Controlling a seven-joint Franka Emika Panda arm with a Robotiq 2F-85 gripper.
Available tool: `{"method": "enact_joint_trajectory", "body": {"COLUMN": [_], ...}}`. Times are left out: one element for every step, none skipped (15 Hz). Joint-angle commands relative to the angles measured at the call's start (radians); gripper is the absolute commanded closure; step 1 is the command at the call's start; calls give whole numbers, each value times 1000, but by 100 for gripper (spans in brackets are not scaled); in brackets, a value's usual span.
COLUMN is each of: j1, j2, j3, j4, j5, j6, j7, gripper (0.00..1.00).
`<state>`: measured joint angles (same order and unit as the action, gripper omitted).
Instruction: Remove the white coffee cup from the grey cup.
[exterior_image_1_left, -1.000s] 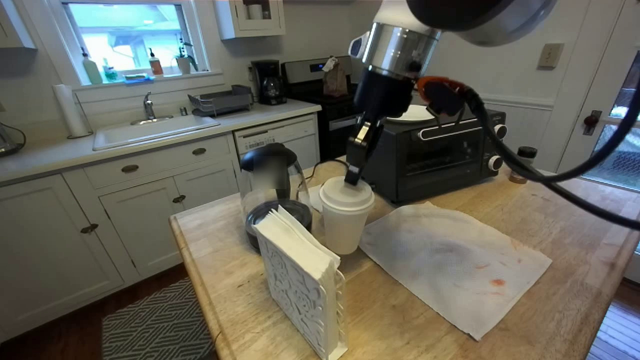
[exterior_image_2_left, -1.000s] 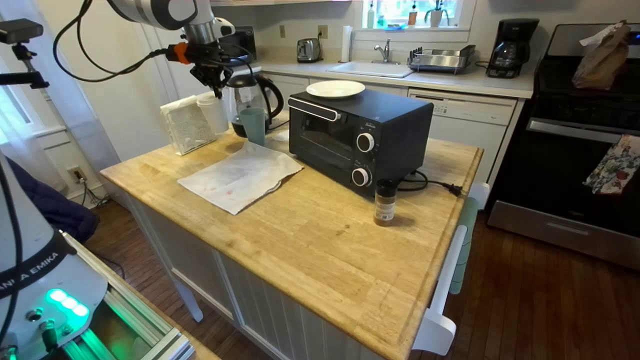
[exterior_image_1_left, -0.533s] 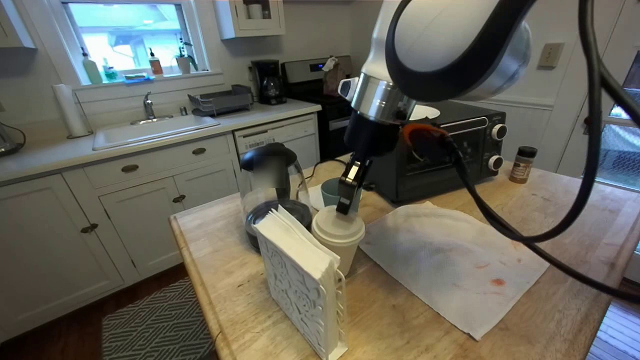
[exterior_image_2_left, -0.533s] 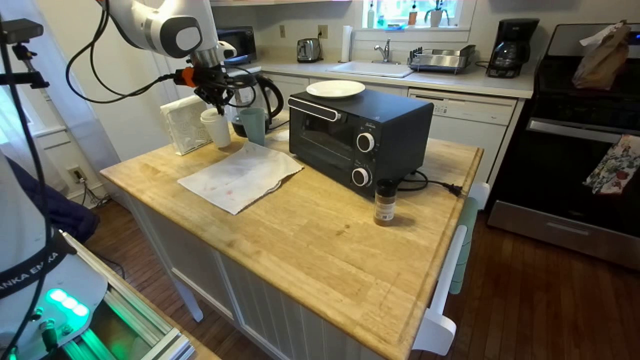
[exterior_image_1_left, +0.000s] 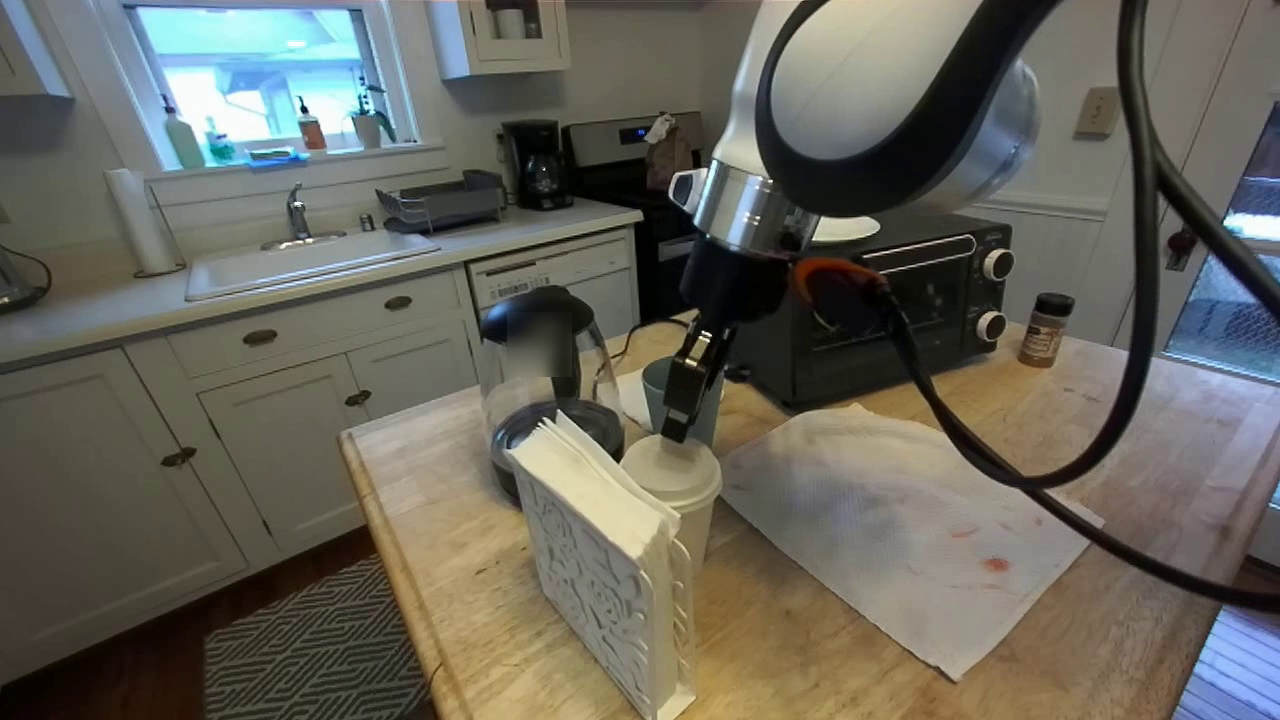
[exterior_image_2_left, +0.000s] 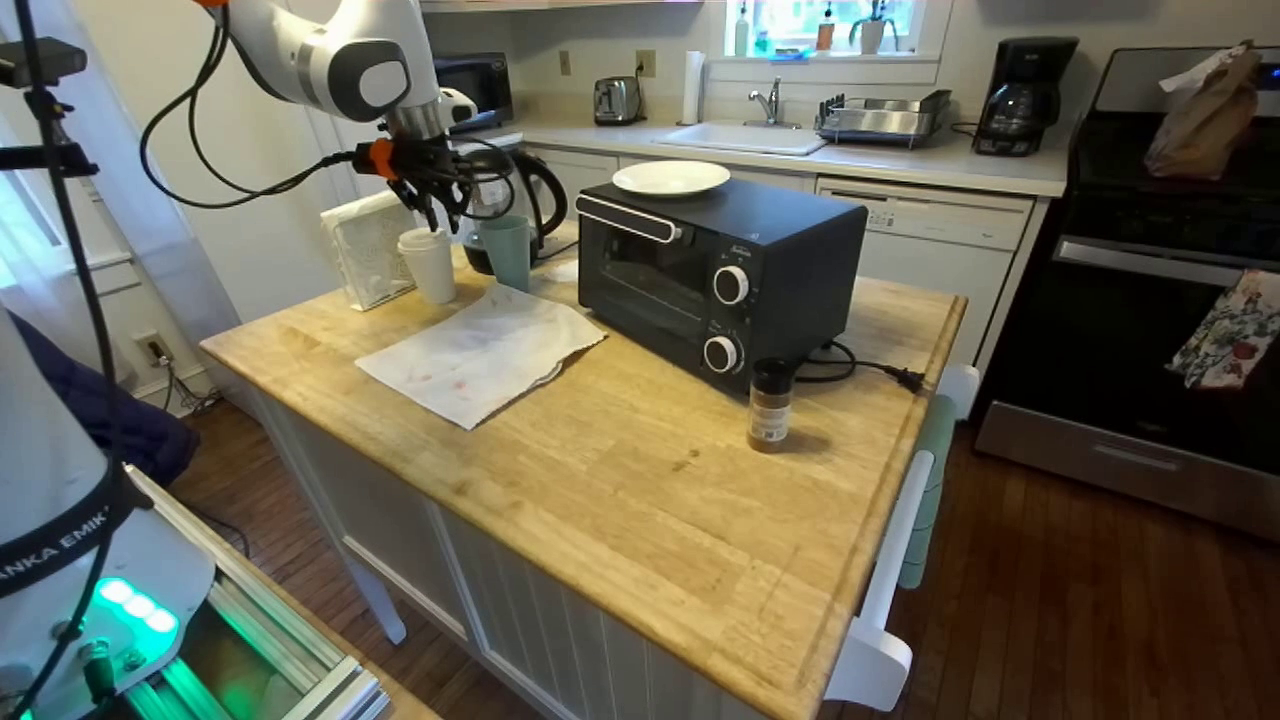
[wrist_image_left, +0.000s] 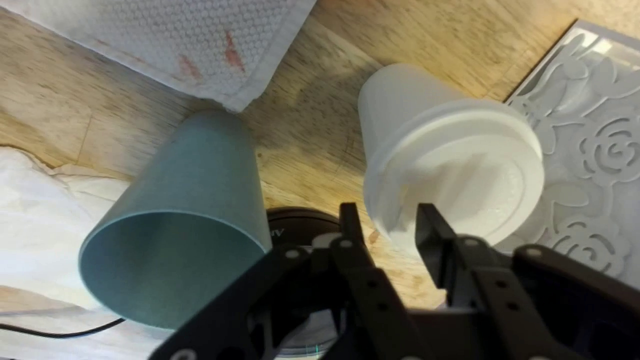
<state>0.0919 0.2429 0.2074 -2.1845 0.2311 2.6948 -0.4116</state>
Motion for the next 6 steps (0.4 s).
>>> {"method": "enact_joint_trajectory", "body": {"j1": [-37,-41,-51,-51,-21,-18], "j2": [-135,-171,-221,-259,-146,-175], "j3": [9,6,11,9,-12,-19], "j4": [-53,-67,-92,-104,-32,-40], "j5": [2,6,44,77,16,20], "j6": [-76,-93,-107,-113,-86,-95], "j7": [-9,-22,-69,-116,-37,-45], "gripper": [33,25,19,12,5,23]}}
